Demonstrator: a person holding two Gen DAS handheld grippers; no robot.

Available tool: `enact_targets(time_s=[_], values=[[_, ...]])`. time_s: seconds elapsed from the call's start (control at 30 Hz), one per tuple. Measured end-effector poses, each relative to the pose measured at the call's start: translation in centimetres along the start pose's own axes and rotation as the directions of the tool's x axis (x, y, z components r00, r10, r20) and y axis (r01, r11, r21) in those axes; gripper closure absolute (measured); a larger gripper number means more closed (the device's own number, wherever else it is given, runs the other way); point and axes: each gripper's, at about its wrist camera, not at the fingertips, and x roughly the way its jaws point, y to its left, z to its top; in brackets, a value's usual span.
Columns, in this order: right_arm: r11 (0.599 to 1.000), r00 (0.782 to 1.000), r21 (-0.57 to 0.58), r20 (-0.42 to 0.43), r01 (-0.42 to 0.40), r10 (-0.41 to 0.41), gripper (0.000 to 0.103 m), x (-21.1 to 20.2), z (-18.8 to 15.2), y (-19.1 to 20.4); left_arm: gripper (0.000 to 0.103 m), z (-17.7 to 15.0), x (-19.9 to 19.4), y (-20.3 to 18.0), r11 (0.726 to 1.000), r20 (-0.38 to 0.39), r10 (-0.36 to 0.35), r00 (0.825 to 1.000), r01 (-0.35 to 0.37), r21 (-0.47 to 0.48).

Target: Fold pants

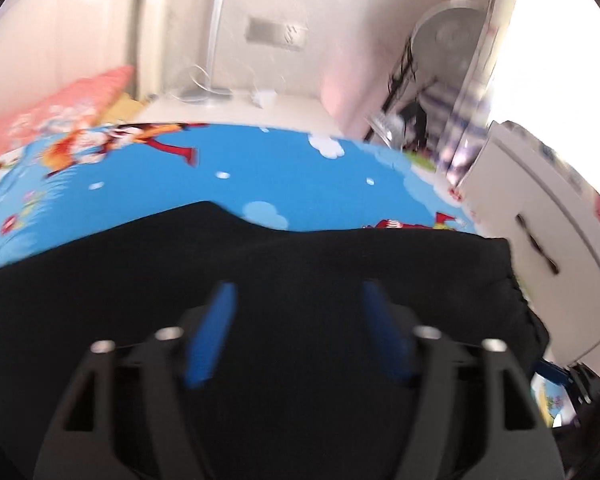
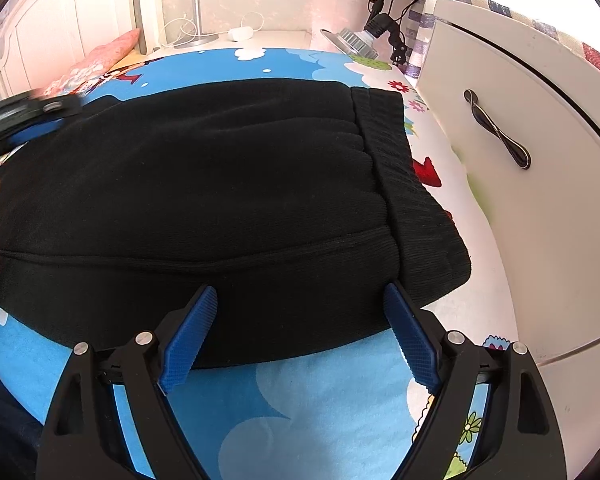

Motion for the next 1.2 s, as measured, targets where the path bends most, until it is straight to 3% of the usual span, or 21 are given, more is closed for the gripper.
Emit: enact_targets(time_s=[0.1,0.17,0.3,0.33,0.43,0.5,0.53,0.6,0.73,0.8,0.87,0.9,0.93,0.97,1.1,1.2], values=[[1.000,1.000,0.001,0.015,0.002,-0.002,0.020,-0.2,-0.2,0.1,0.028,-3.0,-2.1,1.4,0.998,-0.100,0.058,0.993,-0.058,0.003],[1.000,1.000,-0.004,0.028,-0.006,0.006,0.014,-0.3,-0.4,0.3,0.027,-5.1,-3.5,3.2,0.997,-0.125,0.074,0.989,-0.078,-0.030],[1.000,0.998,-0.010,0.058,0.024,-0.024,0.008,-0.6,-0.8,1.1,0.020,-8.2,-4.4,7.2,0.976,-0.181,0.187,0.966,-0.203,-0.077],[0.999,0.997,-0.014,0.063,0.036,-0.035,0.008,-0.7,-0.8,1.3,0.019,-8.6,-4.7,7.5,0.981,-0.161,0.173,0.972,-0.184,-0.054],[0.999,0.998,-0.016,0.045,0.052,-0.051,0.008,-0.9,-0.7,1.2,0.001,-9.0,-4.9,6.8,0.983,-0.160,0.185,0.970,-0.185,0.012],[0.999,0.997,-0.012,0.053,0.053,-0.053,0.008,-1.4,-0.3,0.9,0.002,-9.5,-4.7,6.0,0.974,-0.147,0.224,0.963,-0.217,0.061],[0.999,0.994,0.033,0.095,0.041,-0.044,0.008,-2.4,-0.2,0.5,0.001,-9.7,-4.7,5.7,0.971,-0.136,0.236,0.962,-0.227,0.077],[0.995,0.985,0.077,0.166,-0.056,0.043,0.008,-4.2,0.3,0.2,0.001,-10.1,-4.9,5.8,0.973,-0.112,0.229,0.967,-0.223,0.060],[0.993,0.983,-0.036,0.141,-0.115,0.119,0.007,-4.6,1.8,3.6,0.001,-10.6,-5.4,5.9,0.975,-0.075,0.220,0.973,-0.216,0.051],[0.988,0.980,-0.057,0.126,-0.146,0.152,0.007,-4.1,2.0,5.0,0.002,-10.9,-5.8,5.2,0.965,-0.055,0.254,0.966,-0.249,0.078],[0.988,0.986,-0.071,0.084,-0.138,0.144,0.008,-2.5,1.9,6.4,0.012,-11.0,-7.0,4.6,0.964,-0.007,0.250,0.968,-0.248,0.102],[0.990,0.991,-0.072,0.052,-0.121,0.125,0.008,-1.6,1.7,6.7,0.014,-11.0,-7.6,4.7,0.960,0.019,0.259,0.966,-0.260,0.106],[0.992,0.994,-0.064,0.007,-0.106,0.106,0.008,-0.4,1.3,7.0,0.022,-10.8,-8.2,4.9,0.954,0.041,0.278,0.960,-0.281,0.105],[0.992,0.993,-0.048,0.013,-0.113,0.114,0.007,-0.2,1.0,6.9,0.034,-10.7,-8.8,5.6,0.952,0.051,0.289,0.956,-0.293,0.087],[0.992,0.992,-0.028,-0.008,-0.123,0.123,0.007,0.0,1.0,6.6,0.062,-10.7,-10.5,10.5,0.949,0.044,0.316,0.948,-0.315,-0.028],[0.993,0.993,-0.032,-0.006,-0.117,0.116,0.007,0.0,0.8,6.6,0.064,-10.8,-12.4,15.9,0.919,0.042,0.382,0.923,-0.375,-0.124]])
